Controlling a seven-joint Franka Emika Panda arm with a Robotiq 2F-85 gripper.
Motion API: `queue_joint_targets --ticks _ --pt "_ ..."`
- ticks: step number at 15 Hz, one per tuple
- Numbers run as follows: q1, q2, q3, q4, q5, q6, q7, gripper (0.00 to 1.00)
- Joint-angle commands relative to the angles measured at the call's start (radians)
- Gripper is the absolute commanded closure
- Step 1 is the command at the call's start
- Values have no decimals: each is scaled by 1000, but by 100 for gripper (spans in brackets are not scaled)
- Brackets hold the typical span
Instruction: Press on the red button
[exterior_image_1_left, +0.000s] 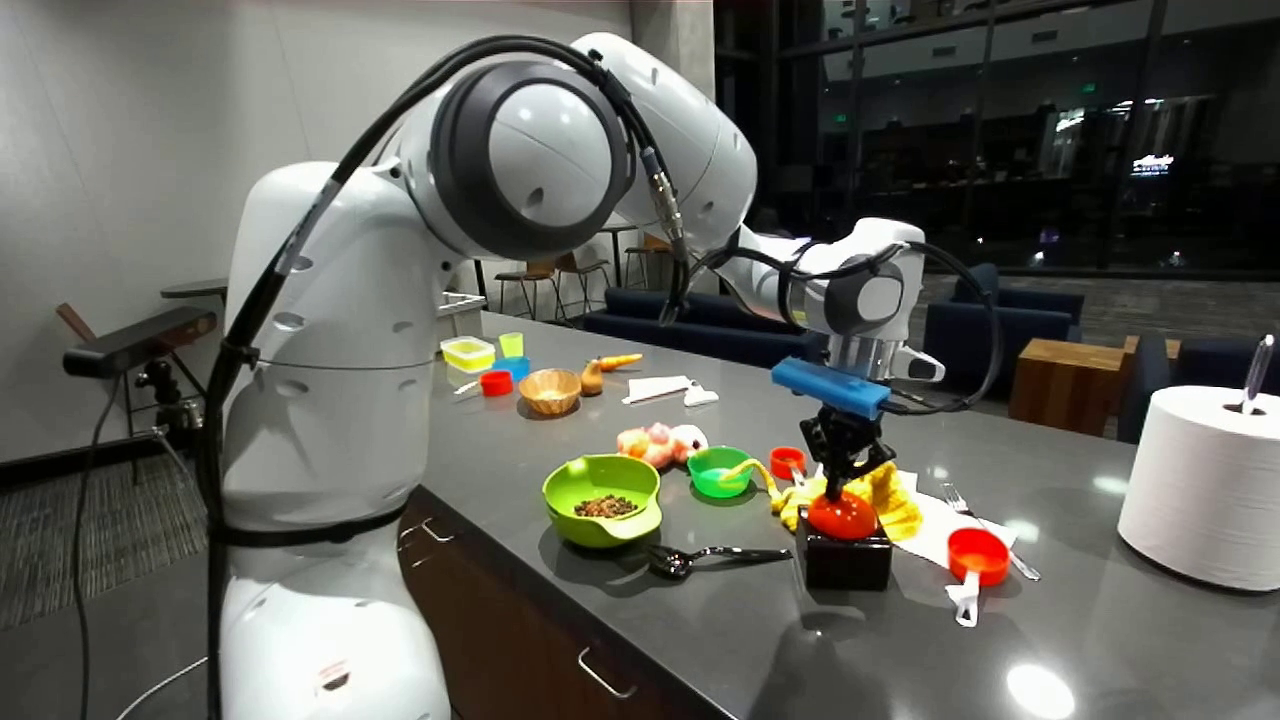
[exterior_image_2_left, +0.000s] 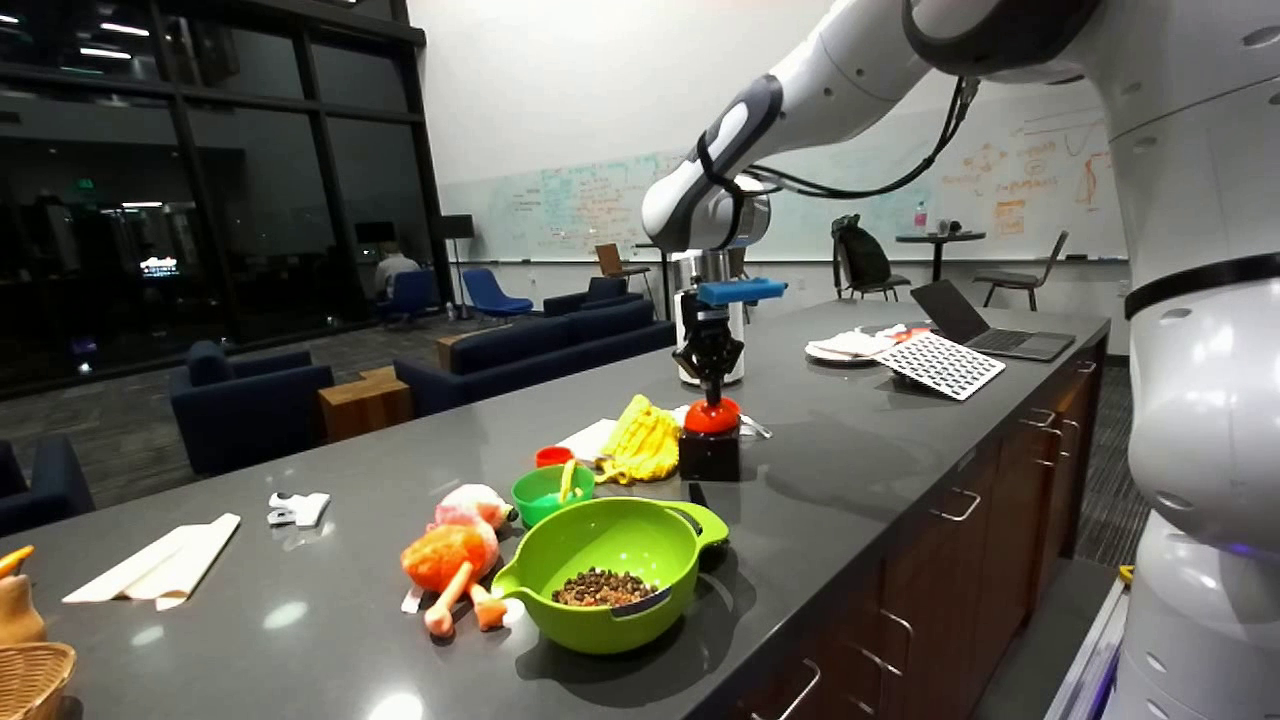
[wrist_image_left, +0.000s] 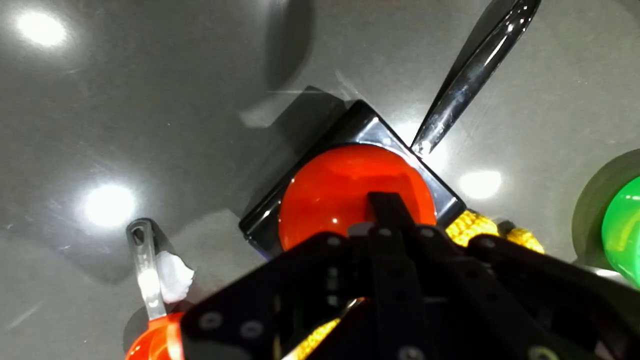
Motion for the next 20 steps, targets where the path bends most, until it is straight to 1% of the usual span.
queue_joint_targets --ticks 1,6,12,15,20 --pt "-10 14 -5 -4 16 2 -1 100" --pt "-13 32 -11 -7 7 8 0 100" --pt "-22 62 -15 48 3 -39 -9 100" --pt "-27 83 -17 88 7 -80 -11 100" --pt "-50 136 -17 181 44 -181 -10 100"
